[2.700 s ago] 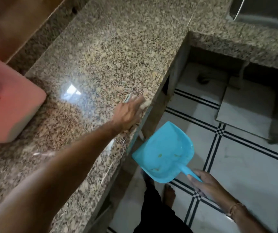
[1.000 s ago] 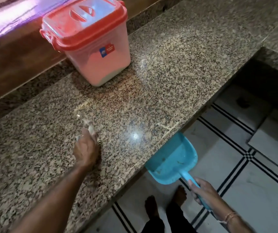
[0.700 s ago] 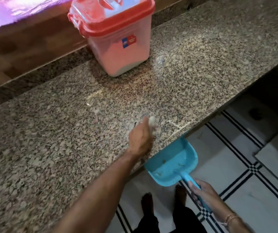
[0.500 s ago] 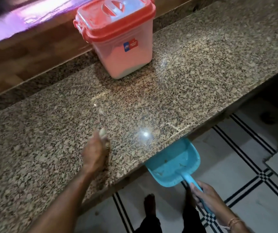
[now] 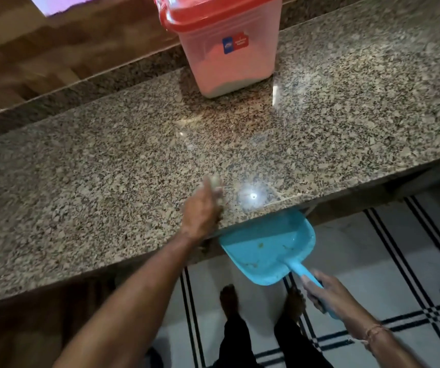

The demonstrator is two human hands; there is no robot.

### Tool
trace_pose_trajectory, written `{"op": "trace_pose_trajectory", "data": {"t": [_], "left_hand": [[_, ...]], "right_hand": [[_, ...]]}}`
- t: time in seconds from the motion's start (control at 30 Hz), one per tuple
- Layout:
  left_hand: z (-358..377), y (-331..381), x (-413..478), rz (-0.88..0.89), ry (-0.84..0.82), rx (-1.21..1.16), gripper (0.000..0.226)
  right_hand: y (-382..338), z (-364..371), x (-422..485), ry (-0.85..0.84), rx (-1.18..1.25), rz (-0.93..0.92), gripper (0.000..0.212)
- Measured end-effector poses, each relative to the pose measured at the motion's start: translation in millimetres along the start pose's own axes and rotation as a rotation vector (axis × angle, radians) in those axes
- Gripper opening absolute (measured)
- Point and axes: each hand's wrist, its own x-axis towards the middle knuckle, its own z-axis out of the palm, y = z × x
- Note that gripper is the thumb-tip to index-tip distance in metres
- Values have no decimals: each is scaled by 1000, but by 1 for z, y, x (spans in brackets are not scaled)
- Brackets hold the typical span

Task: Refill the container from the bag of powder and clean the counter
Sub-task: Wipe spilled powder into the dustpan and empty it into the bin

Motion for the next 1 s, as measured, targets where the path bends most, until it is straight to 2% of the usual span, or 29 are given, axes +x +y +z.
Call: {"op": "trace_pose_trajectory", "data": {"t": [0.07, 0.17, 0.27, 0.47, 0.67, 0.83, 0.93, 1.0], "left_hand": [[-21, -46, -8, -125, 50, 114, 49], [-42, -114, -41, -379, 67, 353, 21], [-33, -125, -63, -466, 82, 453, 13], [25, -22, -24, -229, 54, 414, 17], [74, 99, 10, -101, 68, 107, 19], [82, 128, 24, -80, 26, -57, 22], [66, 107, 22, -33, 6, -88, 40], [52, 79, 26, -73, 1, -5, 42]], "right_hand": [[0, -10, -1, -17, -14, -14, 31], [4, -21, -3, -51, -8, -7, 31], [12, -26, -6, -81, -17, 4, 32], [22, -24, -14, -113, -4, 12, 31], [22, -28, -19, -86, 28, 15, 28], [20, -34, -21, -39, 102, 18, 23], [21, -38, -22, -22, 123, 0, 31], [25, -41, -24, -4, 149, 3, 40]]}}
